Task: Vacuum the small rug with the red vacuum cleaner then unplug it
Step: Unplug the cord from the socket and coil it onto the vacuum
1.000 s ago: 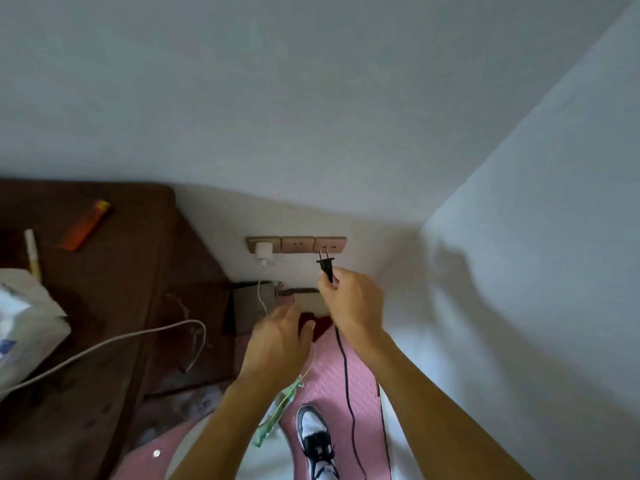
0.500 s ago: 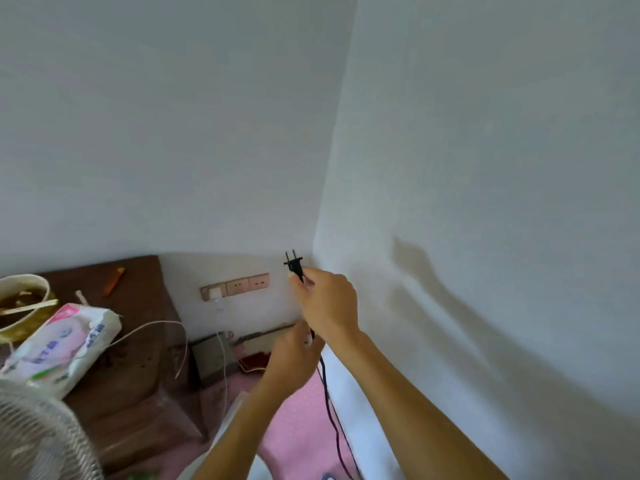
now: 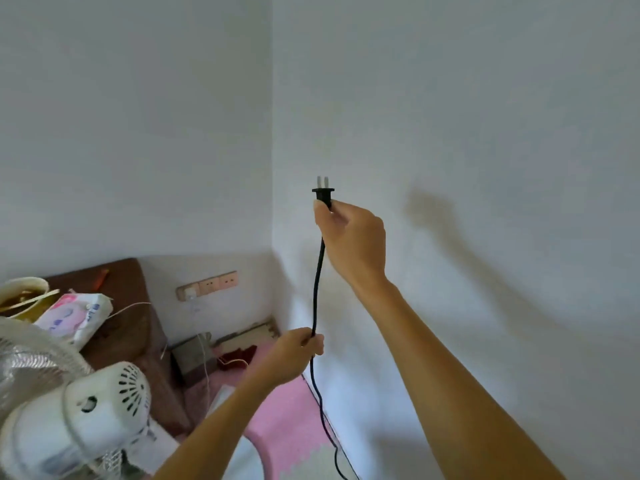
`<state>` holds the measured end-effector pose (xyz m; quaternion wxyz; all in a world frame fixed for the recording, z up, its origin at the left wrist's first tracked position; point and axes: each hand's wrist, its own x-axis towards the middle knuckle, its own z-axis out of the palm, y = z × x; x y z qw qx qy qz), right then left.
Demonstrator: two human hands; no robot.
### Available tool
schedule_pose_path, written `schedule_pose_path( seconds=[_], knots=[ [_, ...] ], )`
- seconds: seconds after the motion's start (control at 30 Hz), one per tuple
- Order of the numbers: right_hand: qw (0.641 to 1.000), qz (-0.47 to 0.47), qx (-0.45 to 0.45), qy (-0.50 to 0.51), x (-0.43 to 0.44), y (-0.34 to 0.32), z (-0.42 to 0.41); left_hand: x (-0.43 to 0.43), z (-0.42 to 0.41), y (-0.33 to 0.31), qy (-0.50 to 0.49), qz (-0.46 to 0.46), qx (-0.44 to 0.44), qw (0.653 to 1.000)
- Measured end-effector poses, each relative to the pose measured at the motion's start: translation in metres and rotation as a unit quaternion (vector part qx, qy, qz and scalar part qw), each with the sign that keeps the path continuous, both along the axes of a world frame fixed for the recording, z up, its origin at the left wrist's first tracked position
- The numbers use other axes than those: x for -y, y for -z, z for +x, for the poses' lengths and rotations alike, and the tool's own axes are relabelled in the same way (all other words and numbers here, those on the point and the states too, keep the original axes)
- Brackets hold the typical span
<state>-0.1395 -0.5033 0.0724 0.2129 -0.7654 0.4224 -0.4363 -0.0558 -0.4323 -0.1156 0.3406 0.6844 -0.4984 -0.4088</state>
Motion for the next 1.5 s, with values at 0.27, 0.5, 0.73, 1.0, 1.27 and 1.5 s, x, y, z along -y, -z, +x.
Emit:
schedule_pose_path(
  seconds=[0.27, 0.5, 0.73, 1.0, 1.27, 1.5],
  knots=[
    [0.947, 0.174, 0.161, 0.218, -0.075, 0.048, -0.178, -0.074, -0.073, -0.005, 0.029, 0.018, 0.076, 0.997],
    [0.921, 0.142, 0.06, 0.358, -0.189, 0.089, -0.257, -0.087, -0.131, -0.062, 0.224, -0.048, 0.299, 0.926],
    [0.965, 0.186, -0.12, 0.141, -0.262, 0.105, -0.23, -0.117, -0.169, -0.126, 0.401, -0.21, 0.352, 0.819],
    [0.93, 0.112, -0.065, 0.343, -0.31, 0.081, -0.245, -0.145, -0.166, -0.122, 0.426, -0.141, 0.059, 0.892],
    [0.892, 0.199, -0.037, 0.403, -0.352, 0.103, -0.289, -0.176, -0.231, -0.142, 0.392, -0.241, -0.06, 0.886],
    [0.911, 0.236, 0.203, 0.272, -0.355, 0.101, -0.295, -0.201, -0.327, -0.2, 0.425, -0.306, 0.001, 0.852]
  ],
)
